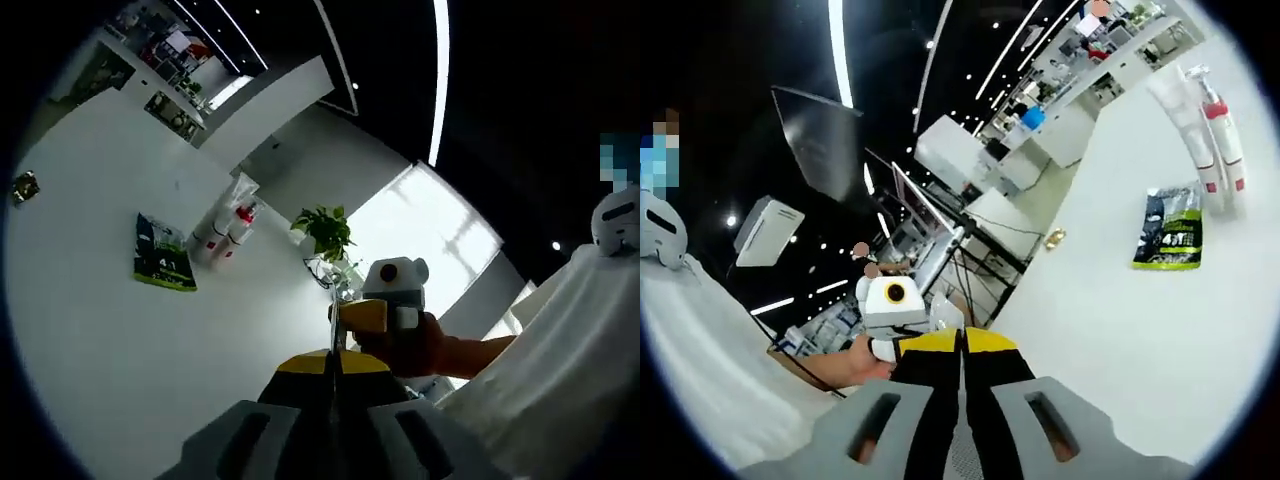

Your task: Arrange the skincare products in the storage area until every visible bottle or jar stands upright without overlapping.

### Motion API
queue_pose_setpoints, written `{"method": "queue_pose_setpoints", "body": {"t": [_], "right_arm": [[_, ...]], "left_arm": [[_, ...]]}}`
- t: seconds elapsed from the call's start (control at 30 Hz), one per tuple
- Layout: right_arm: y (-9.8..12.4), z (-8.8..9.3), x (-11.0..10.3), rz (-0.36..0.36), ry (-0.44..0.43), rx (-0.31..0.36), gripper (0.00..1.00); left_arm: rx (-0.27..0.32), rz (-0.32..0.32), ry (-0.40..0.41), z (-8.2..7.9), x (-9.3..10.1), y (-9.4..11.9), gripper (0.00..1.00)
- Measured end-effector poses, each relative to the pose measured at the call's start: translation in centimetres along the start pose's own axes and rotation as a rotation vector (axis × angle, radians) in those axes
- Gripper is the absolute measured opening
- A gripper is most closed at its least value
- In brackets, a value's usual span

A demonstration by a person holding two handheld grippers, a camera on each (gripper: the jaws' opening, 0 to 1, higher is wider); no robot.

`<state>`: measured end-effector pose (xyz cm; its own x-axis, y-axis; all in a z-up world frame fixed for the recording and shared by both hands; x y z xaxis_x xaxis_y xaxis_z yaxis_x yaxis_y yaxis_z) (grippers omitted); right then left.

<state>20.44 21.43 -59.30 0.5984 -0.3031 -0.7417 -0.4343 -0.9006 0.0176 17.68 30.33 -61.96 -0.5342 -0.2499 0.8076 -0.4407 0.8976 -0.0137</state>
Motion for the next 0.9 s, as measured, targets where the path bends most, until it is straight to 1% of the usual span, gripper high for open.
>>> {"method": "queue_pose_setpoints", "body": {"t": [0.03,0.07,0.1,0.13,0.17,0.2,0.23,0.3,0.37,0.4,0.43,0.5,0.53,0.57,0.6,0.67,0.73,0.8,0.87,0.9], "right_arm": [[0.1,-0.5,0.2,0.025,0.032,0.026,0.01],[0.2,-0.7,0.5,0.043,0.088,0.030,0.06],[0.6,-0.6,0.9,0.088,0.158,0.000,0.13],[0.7,-0.6,1.0,0.103,0.176,-0.008,0.22],[1.0,-0.5,1.4,0.141,0.243,-0.036,0.32],[1.2,-0.3,1.6,0.161,0.298,-0.058,0.36],[1.7,0.0,1.9,0.190,0.367,-0.098,0.37],[2.5,0.5,2.3,0.225,0.479,-0.162,0.34],[3.0,1.3,2.7,0.240,0.519,-0.199,0.29],[3.3,1.5,3.1,0.276,0.526,-0.210,0.30],[3.8,2.0,3.7,0.326,0.534,-0.237,0.30],[4.2,2.6,4.3,0.362,0.572,-0.269,0.35],[4.4,2.9,4.8,0.393,0.614,-0.293,0.39],[4.5,3.2,5.1,0.408,0.631,-0.307,0.43],[4.7,3.2,5.5,0.437,0.664,-0.309,0.45],[4.8,2.6,5.9,0.471,0.741,-0.274,0.45],[4.8,2.8,6.4,0.492,0.715,-0.269,0.44],[4.6,2.6,7.0,0.536,0.694,-0.242,0.44],[4.5,2.4,7.3,0.551,0.707,-0.250,0.43],[4.4,2.3,7.3,0.542,0.722,-0.253,0.42]], "left_arm": [[0.029,0.010,0.030,-0.3,0.0,-0.1,0.00],[0.076,0.012,0.082,-0.9,-0.2,-0.2,0.00],[0.104,0.004,0.108,-1.2,-0.4,-0.2,0.00],[0.124,-0.013,0.120,-1.5,-0.9,-0.2,0.00],[0.141,-0.032,0.144,-1.7,-1.5,-0.1,0.00],[0.144,-0.038,0.147,-1.8,-1.9,-0.1,0.00],[0.152,-0.049,0.156,-2.0,-2.3,-0.1,0.00],[0.149,-0.054,0.162,-2.2,-2.6,-0.2,0.00],[0.148,-0.079,0.173,-2.6,-3.3,-0.4,0.00],[0.153,-0.097,0.199,-3.0,-3.8,-0.5,0.00],[0.153,-0.103,0.208,-3.3,-4.1,-0.6,0.01],[0.158,-0.126,0.220,-3.9,-4.9,-0.9,0.01],[0.151,-0.132,0.231,-4.1,-5.4,-1.1,0.01],[0.147,-0.141,0.236,-4.3,-5.8,-1.2,0.01],[0.143,-0.150,0.248,-4.5,-6.3,-1.5,0.01],[0.134,-0.160,0.265,-4.6,-6.8,-1.9,0.01],[0.122,-0.178,0.280,-4.9,-7.7,-2.4,0.01],[0.125,-0.183,0.297,-5.4,-8.3,-2.7,0.01],[0.138,-0.186,0.320,-6.2,-9.0,-3.1,0.01],[0.154,-0.192,0.339,-6.7,-9.5,-3.2,0.01]]}}
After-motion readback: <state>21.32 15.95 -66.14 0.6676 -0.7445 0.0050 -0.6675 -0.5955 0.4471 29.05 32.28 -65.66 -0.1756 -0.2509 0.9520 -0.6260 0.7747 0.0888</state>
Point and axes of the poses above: the point that each gripper's makers call its tool centre point, and the gripper's own axes: y roughly backward along the fingers, x roughly to its right, z roughly out of its underside, the point moved 4 cm from there along y, roughly backward along the fingers, and after that the axes turned 8 degrees about x, right-handed, at the moved point
